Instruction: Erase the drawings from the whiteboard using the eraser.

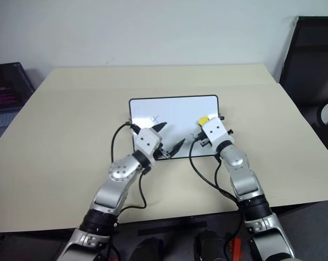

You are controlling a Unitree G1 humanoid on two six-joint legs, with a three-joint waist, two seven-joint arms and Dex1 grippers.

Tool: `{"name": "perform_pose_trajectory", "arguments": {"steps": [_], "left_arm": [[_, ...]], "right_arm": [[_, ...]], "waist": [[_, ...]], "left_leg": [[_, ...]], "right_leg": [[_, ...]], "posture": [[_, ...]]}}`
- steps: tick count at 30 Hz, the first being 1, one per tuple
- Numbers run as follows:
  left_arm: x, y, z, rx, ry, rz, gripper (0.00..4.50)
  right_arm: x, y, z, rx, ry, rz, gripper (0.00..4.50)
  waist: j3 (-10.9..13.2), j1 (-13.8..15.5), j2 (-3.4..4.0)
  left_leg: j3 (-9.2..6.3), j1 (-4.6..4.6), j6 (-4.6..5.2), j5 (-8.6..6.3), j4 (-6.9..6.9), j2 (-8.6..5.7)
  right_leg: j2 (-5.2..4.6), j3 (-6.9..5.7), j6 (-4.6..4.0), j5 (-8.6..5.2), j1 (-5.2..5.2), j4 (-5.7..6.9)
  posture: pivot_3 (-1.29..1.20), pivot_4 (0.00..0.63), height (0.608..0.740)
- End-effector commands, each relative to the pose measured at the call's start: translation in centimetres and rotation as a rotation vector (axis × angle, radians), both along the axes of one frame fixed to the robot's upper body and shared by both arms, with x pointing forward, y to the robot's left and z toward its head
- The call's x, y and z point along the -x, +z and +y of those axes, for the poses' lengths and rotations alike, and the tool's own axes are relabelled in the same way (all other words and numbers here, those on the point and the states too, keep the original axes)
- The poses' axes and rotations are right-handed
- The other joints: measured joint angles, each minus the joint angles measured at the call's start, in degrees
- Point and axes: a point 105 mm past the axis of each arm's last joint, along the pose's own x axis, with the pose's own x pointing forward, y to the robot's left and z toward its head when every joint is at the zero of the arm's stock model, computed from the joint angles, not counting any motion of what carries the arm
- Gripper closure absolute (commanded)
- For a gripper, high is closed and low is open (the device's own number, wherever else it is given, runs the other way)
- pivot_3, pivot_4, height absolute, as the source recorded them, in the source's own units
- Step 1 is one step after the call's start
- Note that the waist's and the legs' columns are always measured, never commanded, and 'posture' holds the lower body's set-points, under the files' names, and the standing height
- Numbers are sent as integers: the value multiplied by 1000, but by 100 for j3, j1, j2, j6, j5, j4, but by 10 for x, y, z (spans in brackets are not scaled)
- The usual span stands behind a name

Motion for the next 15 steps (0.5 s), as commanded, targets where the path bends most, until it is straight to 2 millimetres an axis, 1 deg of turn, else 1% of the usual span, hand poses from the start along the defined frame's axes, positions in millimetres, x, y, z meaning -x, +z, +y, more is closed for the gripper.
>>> {"name": "perform_pose_trajectory", "arguments": {"steps": [1,3,7,12,15], "left_arm": [[11,9,-1,6,-5,-32,0],[16,4,-1,4,-8,-14,0],[29,-11,7,-3,20,49,0],[33,-22,10,-22,32,90,0],[32,-23,10,-36,29,91,0]], "right_arm": [[5,7,-4,-39,10,-14,3371],[8,10,-5,-41,21,-33,3371],[26,23,-3,-45,85,-90,3371],[34,33,-1,-44,115,-106,3371],[34,37,3,-62,130,-112,3371]], "waist": [[0,8,0],[1,11,1],[4,13,3],[5,13,2],[5,13,2]], "left_leg": [[-1,-2,0,0,-1,1],[-7,-9,0,0,-3,1],[-6,-17,-2,-2,-4,1],[-8,-17,-2,-1,-2,1],[-10,-15,-2,-1,-2,2]], "right_leg": [[0,-2,0,0,-1,0],[0,-5,-1,-1,-6,-3],[0,-4,-1,-2,-11,-11],[0,-8,-1,-2,-13,-8],[0,-11,-4,-4,-13,-8]], "posture": [[0,150,740],[0,150,740],[0,150,740],[0,150,740],[0,150,740]]}}
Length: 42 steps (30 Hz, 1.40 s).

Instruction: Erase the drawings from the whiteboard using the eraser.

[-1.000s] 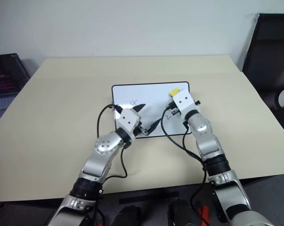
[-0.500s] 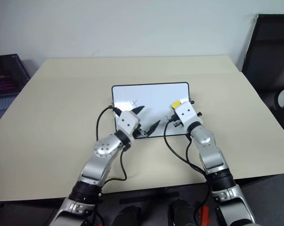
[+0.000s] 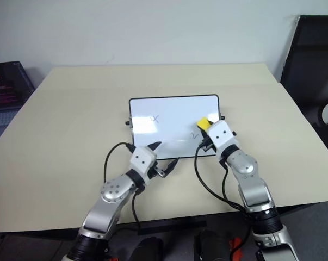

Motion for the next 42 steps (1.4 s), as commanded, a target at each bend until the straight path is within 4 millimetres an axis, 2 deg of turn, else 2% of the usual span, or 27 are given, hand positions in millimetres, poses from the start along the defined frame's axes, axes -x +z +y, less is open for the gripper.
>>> {"name": "perform_pose_trajectory", "arguments": {"steps": [1,9,16,22,36,42], "left_arm": [[0,14,-3,-10,-14,-61,0],[-12,19,-3,-24,-8,-77,0],[-13,22,1,-24,4,-85,0],[-13,24,5,-22,24,-94,0],[-14,25,8,-26,27,-96,0],[-16,25,10,-32,28,-98,0]], "right_arm": [[2,18,3,-39,16,-53,3371],[-13,5,32,-77,45,-19,3371],[-27,-5,41,-71,35,-6,3371],[-28,-8,36,-22,29,0,3371],[-11,-39,4,53,-16,99,3371],[-11,-42,-8,79,-37,117,3371]], "waist": [[0,0,0],[0,-4,0],[0,3,0],[0,6,0],[0,10,0],[0,10,0]], "left_leg": [[0,0,0,0,0,0],[0,-1,0,0,-2,0],[2,-5,0,0,-2,-2],[1,-4,0,0,-2,0],[1,1,0,0,1,-1],[1,5,0,0,2,-1]], "right_leg": [[0,0,0,0,0,0],[0,0,0,0,0,-1],[0,3,1,1,-1,-3],[0,2,1,1,-1,0],[0,3,1,1,3,3],[0,2,1,1,6,5]], "posture": [[0,150,740],[0,150,740],[0,150,740],[0,150,740],[0,150,740],[0,150,740]]}}
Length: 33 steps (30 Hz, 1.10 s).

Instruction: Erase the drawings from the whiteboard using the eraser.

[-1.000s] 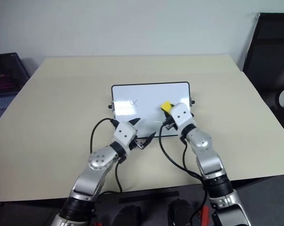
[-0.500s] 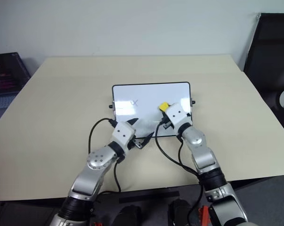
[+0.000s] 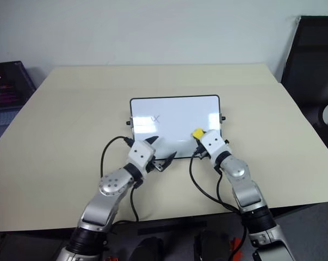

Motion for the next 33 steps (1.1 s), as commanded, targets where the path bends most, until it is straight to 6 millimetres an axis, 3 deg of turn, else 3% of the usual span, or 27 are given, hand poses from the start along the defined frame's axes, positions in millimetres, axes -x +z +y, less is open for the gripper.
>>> {"name": "perform_pose_trajectory", "arguments": {"steps": [1,5,8,15,18,22,33], "left_arm": [[-2,16,0,14,-5,-60,0],[-4,17,0,15,-4,-63,0],[-2,17,-2,19,-7,-63,0],[-3,17,-5,21,-12,-65,0],[-2,17,-5,21,-16,-66,0],[-3,19,-2,18,-3,-74,0],[0,18,1,21,12,-71,0]], "right_arm": [[-2,1,-14,4,-41,9,3371],[-2,0,-16,12,-40,13,3371],[-4,11,-14,-8,-33,-23,3371],[-13,38,17,-81,21,-118,3371],[-14,40,23,-90,34,-127,3371],[-13,18,24,-8,39,-56,3371],[2,-13,-12,111,-6,64,3371]], "waist": [[0,0,0],[0,1,0],[0,1,0],[0,-21,0],[0,-6,0],[0,5,0],[-2,12,-2]], "left_leg": [[0,0,0,0,0,0],[0,0,0,0,1,-1],[0,-1,0,0,1,-2],[1,0,0,0,-1,0],[-2,-4,0,0,-5,2],[0,-9,-1,-1,-4,-2],[-1,10,0,0,2,-2]], "right_leg": [[0,0,0,0,0,0],[0,1,0,0,1,-1],[0,1,0,0,2,-1],[0,2,0,0,-1,1],[1,-1,-1,-1,-4,-1],[-1,1,0,0,-4,-8],[-2,0,-1,0,9,3]], "posture": [[0,150,740],[0,150,740],[0,150,740],[0,150,740],[0,150,740],[0,150,740],[0,150,740]]}}
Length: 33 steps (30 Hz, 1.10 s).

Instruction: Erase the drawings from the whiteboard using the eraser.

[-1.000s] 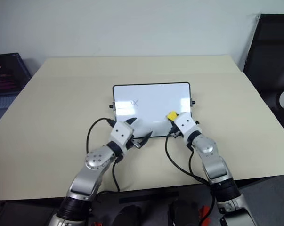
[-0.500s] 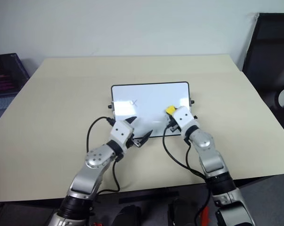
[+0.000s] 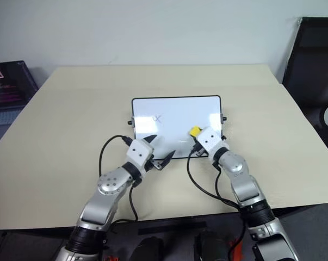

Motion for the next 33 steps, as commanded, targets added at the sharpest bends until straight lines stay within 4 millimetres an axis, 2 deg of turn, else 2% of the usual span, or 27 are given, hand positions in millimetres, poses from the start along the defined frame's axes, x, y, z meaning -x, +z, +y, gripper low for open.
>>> {"name": "perform_pose_trajectory", "arguments": {"steps": [1,9,15,18,23,27,33], "left_arm": [[2,15,-3,15,-4,-62,0],[0,14,-2,16,-9,-56,0],[0,14,-4,19,-15,-57,0],[-1,15,-4,19,-15,-59,0],[2,12,-4,11,-21,-53,0],[3,13,-6,11,-24,-59,0],[0,19,-1,9,36,-95,0]], "right_arm": [[3,-13,-16,50,-40,58,3371],[12,-20,-25,74,-65,90,3371],[13,-17,-35,83,-91,95,3371],[12,-7,-47,49,-133,72,3371],[12,7,-53,-10,-176,24,3371],[12,19,-51,-43,-175,-35,3371],[12,22,-46,-64,-176,-63,3371]], "waist": [[-1,-2,-1],[-1,-4,-1],[-1,-5,-2],[-1,-4,-2],[0,-4,-2],[0,-5,-2],[0,-10,-1]], "left_leg": [[1,0,0,0,0,-1],[3,0,0,0,2,-1],[3,0,0,0,2,-1],[3,-1,0,0,2,-1],[3,-4,0,0,2,-2],[3,-8,0,0,-1,-1],[2,-14,-1,0,-4,0]], "right_leg": [[0,1,0,0,0,-1],[0,2,0,0,0,-1],[0,1,0,0,0,-2],[0,1,0,0,0,-4],[0,2,0,0,-1,-4],[0,1,0,0,-6,-4],[0,0,0,0,-11,-7]], "posture": [[0,150,740],[0,150,740],[0,150,740],[0,150,740],[0,150,740],[0,150,740],[0,150,740]]}}
